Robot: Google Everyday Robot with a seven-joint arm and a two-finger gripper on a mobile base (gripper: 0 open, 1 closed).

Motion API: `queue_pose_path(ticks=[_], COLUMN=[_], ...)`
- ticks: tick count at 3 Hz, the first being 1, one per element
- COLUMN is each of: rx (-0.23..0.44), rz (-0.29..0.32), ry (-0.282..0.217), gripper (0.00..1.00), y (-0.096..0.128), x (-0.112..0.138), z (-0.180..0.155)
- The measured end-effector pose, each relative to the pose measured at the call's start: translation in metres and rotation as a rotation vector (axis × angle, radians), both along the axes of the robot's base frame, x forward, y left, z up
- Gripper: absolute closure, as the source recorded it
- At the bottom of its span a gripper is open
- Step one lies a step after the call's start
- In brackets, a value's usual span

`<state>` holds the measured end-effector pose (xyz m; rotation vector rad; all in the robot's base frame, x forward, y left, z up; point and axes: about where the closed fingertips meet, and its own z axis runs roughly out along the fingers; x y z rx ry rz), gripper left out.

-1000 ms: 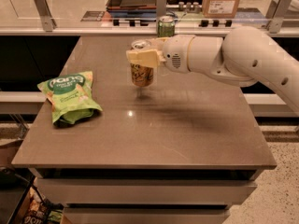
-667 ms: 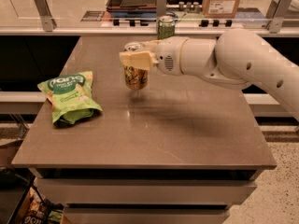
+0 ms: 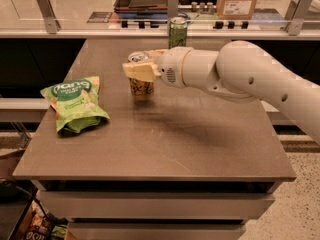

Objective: Move orange can near green rice chip bag

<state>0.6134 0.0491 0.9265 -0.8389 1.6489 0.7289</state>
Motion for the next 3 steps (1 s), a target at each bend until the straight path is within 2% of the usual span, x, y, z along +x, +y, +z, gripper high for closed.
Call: queue_pose_path(ticks=[1,3], rx=[-0.032,-0.035], rz=[-0.027,-0.050], ry=[-0.020,-0.028], gripper=[1.00,1.00], y=[0.001,0.004], x=[0.006,0.010], z=[-0.012,-0.028])
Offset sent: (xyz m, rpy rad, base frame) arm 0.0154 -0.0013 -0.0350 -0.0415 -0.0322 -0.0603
